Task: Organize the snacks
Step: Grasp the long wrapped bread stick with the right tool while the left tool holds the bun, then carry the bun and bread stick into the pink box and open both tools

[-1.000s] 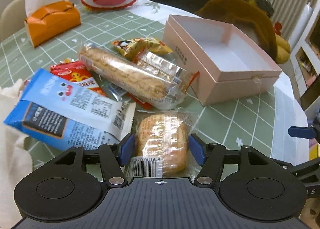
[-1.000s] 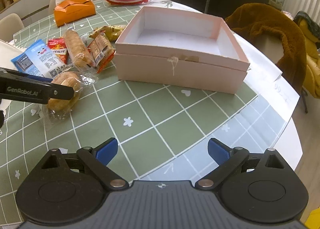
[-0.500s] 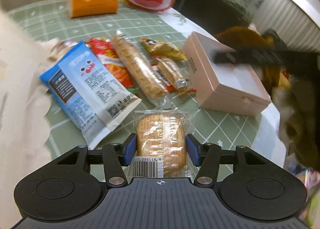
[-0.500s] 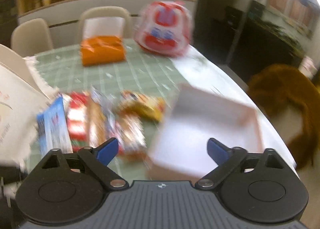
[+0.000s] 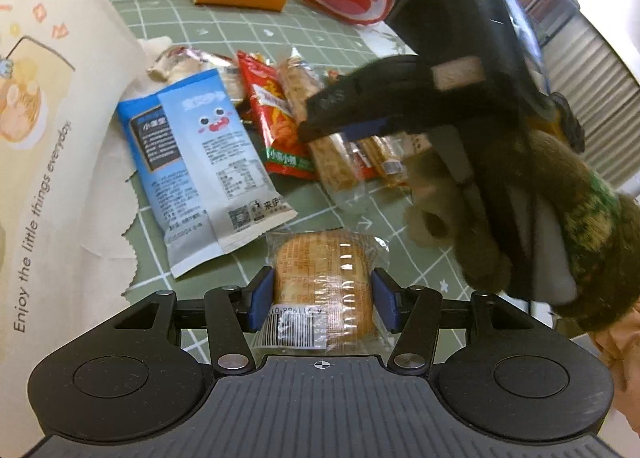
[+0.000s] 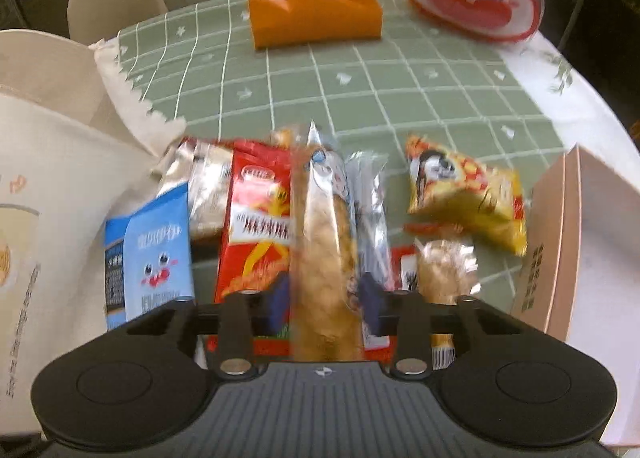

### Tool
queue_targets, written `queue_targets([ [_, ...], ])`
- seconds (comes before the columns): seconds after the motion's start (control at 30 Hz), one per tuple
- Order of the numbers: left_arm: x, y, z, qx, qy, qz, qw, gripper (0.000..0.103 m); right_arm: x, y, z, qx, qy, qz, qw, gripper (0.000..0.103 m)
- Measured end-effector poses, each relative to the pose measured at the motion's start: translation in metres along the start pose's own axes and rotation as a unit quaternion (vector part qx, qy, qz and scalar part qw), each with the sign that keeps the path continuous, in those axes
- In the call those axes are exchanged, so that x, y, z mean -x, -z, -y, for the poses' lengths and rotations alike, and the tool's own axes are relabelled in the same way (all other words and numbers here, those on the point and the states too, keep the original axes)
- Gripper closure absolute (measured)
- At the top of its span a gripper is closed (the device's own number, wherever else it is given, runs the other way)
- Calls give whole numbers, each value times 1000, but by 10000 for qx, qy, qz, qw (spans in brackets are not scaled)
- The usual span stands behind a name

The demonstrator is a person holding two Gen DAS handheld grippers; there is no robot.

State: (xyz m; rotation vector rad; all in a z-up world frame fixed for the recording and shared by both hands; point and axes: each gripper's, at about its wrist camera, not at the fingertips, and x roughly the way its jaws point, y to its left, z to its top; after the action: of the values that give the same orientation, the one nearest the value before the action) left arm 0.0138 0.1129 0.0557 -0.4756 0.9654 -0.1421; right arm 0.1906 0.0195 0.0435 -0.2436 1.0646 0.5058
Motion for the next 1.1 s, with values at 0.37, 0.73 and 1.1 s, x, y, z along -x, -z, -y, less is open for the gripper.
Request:
queue_targets([
  [0.37,1,12,2,-199,25,-197,9996,45,73,73,27,-242,-480,51,9985,71],
  [0.73,-20,33,50,-703,199,-583,9956,45,115,190,69,-874,-292,-136,9957,72],
  [1.1,-15,40,53,-757,-190,-545,9955,45,102,184,62,-808,-121,221,9964,64],
])
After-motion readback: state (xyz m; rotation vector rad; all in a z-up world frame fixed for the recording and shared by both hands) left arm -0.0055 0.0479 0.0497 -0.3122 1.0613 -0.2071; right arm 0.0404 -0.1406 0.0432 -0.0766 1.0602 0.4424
